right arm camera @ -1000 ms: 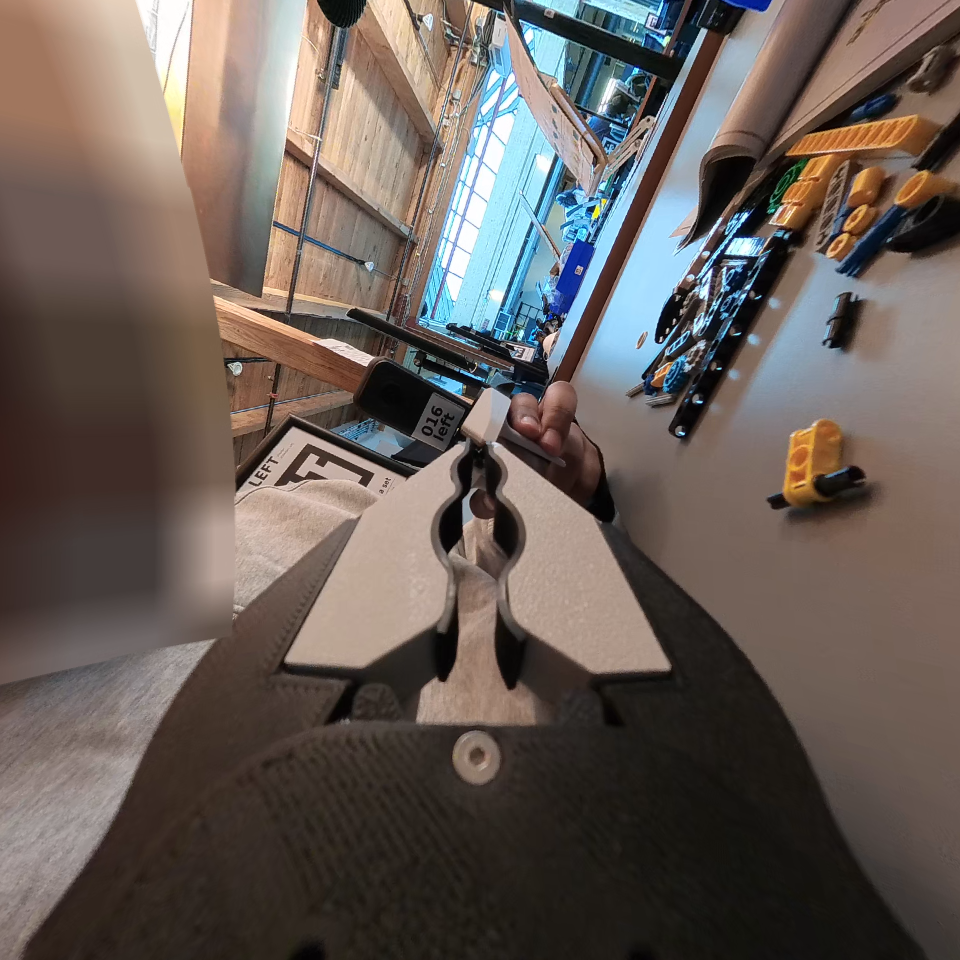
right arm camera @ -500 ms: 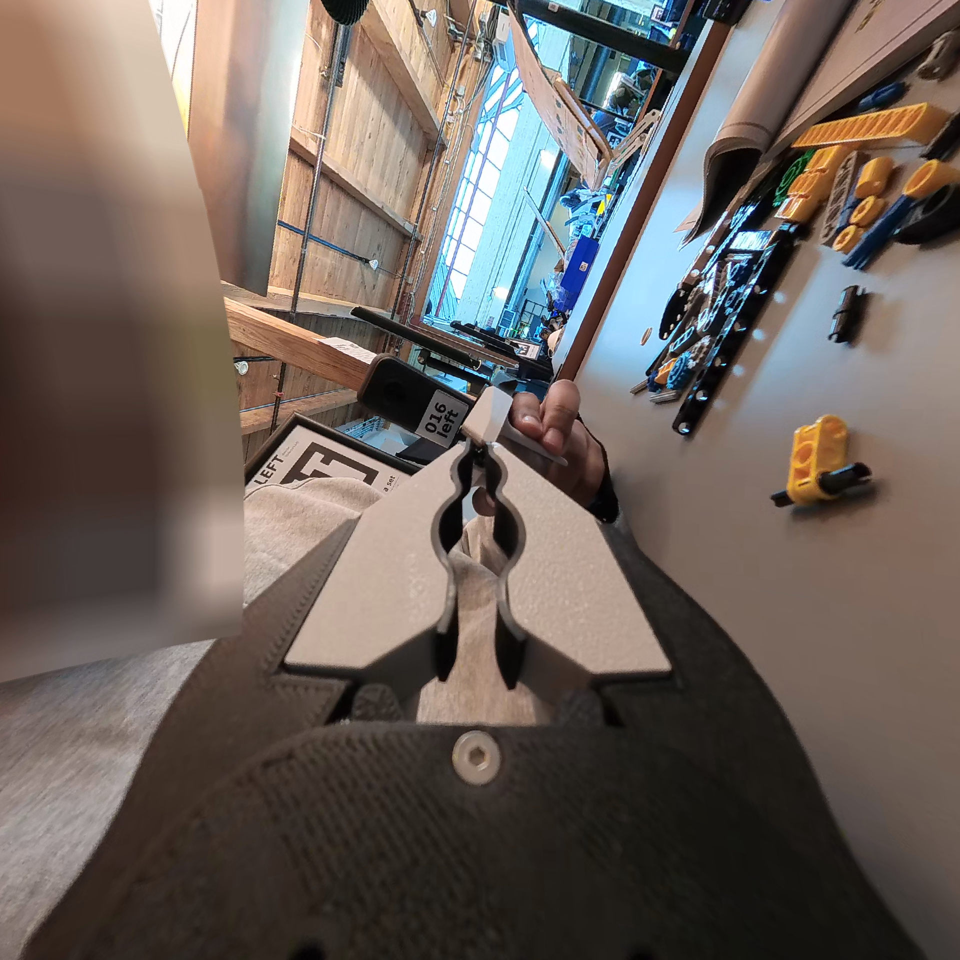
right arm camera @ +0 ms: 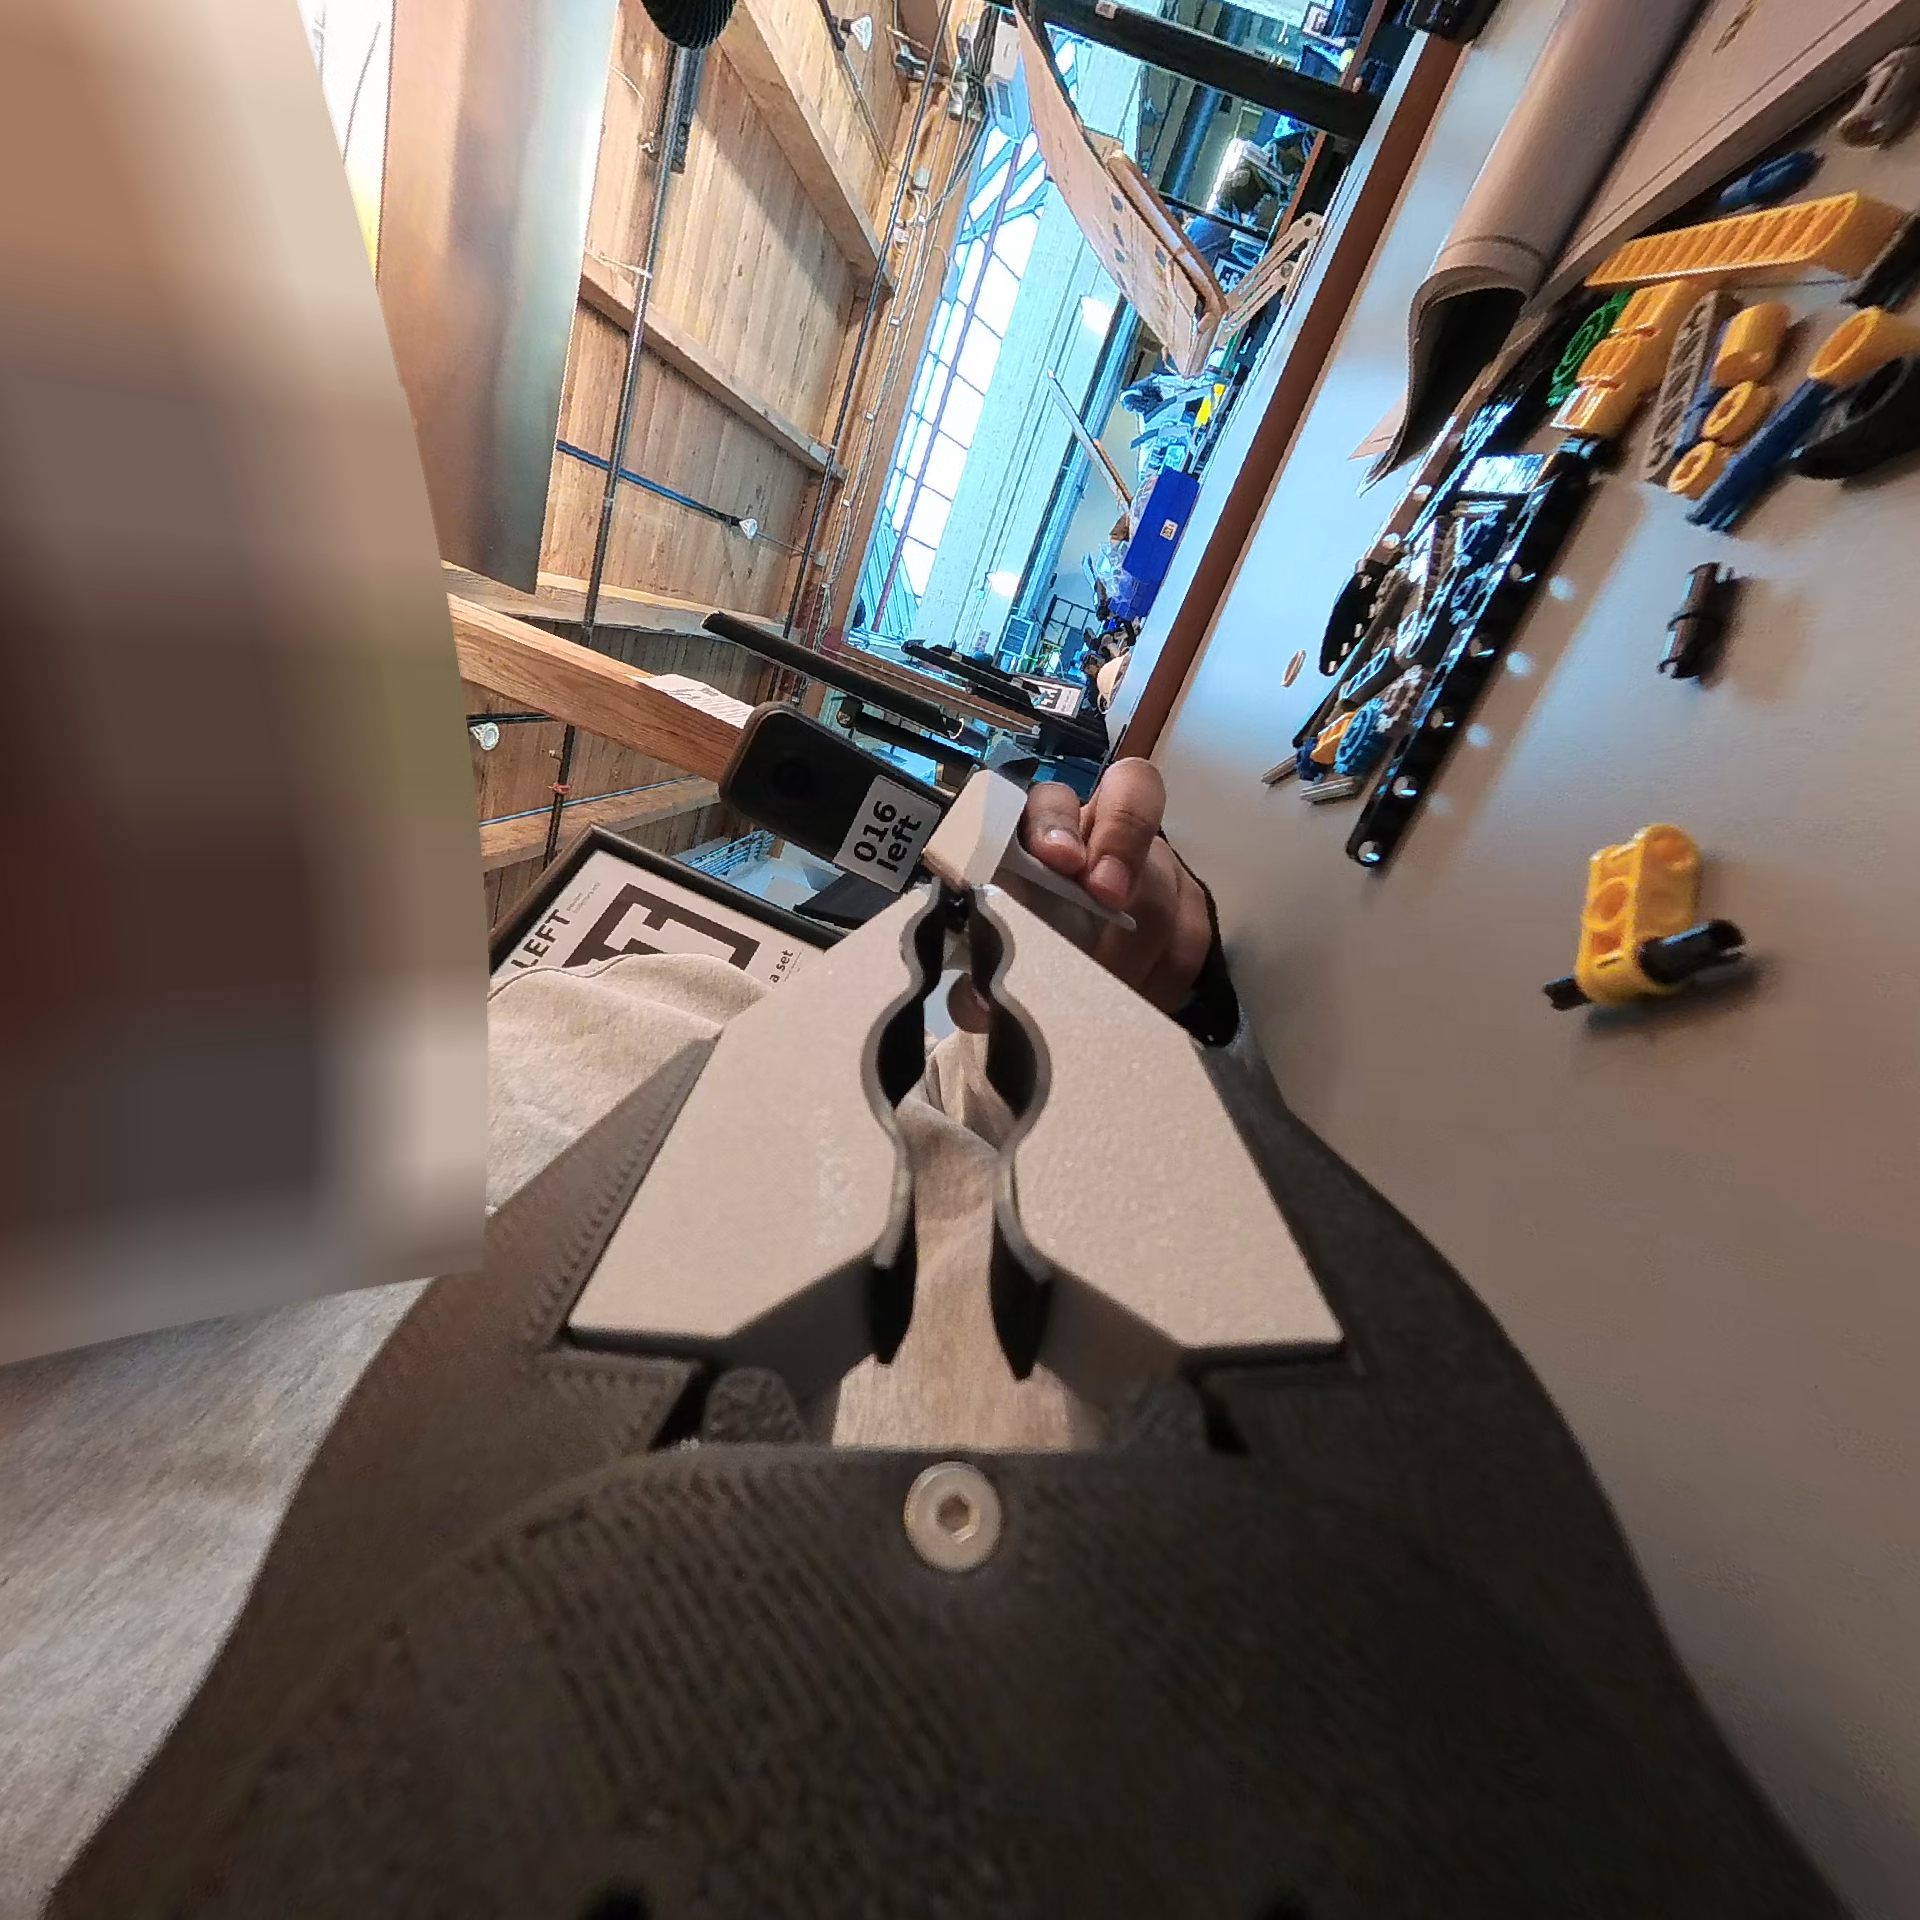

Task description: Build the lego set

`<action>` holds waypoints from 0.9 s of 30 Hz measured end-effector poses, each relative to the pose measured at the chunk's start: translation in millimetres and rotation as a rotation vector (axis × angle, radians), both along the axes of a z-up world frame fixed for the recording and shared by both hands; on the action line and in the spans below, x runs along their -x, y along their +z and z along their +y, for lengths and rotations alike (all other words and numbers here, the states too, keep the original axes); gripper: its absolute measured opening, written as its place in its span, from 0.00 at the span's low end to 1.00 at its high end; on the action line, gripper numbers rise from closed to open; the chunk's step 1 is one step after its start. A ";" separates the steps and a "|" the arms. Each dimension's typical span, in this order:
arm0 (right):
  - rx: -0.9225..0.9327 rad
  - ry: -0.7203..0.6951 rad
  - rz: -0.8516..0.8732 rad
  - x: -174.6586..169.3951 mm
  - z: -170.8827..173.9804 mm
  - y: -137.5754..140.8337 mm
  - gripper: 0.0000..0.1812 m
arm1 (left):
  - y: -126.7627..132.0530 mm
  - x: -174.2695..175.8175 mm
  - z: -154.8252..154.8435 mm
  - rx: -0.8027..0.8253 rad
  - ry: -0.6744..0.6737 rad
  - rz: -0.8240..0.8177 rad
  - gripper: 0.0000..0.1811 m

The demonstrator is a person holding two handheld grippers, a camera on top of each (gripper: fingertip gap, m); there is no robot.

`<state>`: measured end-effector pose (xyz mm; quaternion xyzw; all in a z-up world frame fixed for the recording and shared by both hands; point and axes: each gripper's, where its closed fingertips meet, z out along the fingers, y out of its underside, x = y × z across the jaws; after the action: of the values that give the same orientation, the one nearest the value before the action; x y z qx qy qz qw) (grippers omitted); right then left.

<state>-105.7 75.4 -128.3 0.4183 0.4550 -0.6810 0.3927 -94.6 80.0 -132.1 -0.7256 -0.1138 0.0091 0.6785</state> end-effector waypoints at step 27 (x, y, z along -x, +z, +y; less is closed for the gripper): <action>-0.893 -0.295 0.498 33.5 49.7 -46.3 0.18 | 2.1 34.4 -15.4 -0.047 0.128 -0.181 0.02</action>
<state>-139.1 125.1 -174.7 0.4298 0.7166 -0.5476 -0.0437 -129.0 64.5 -130.0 -0.6987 -0.2209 -0.0160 0.6803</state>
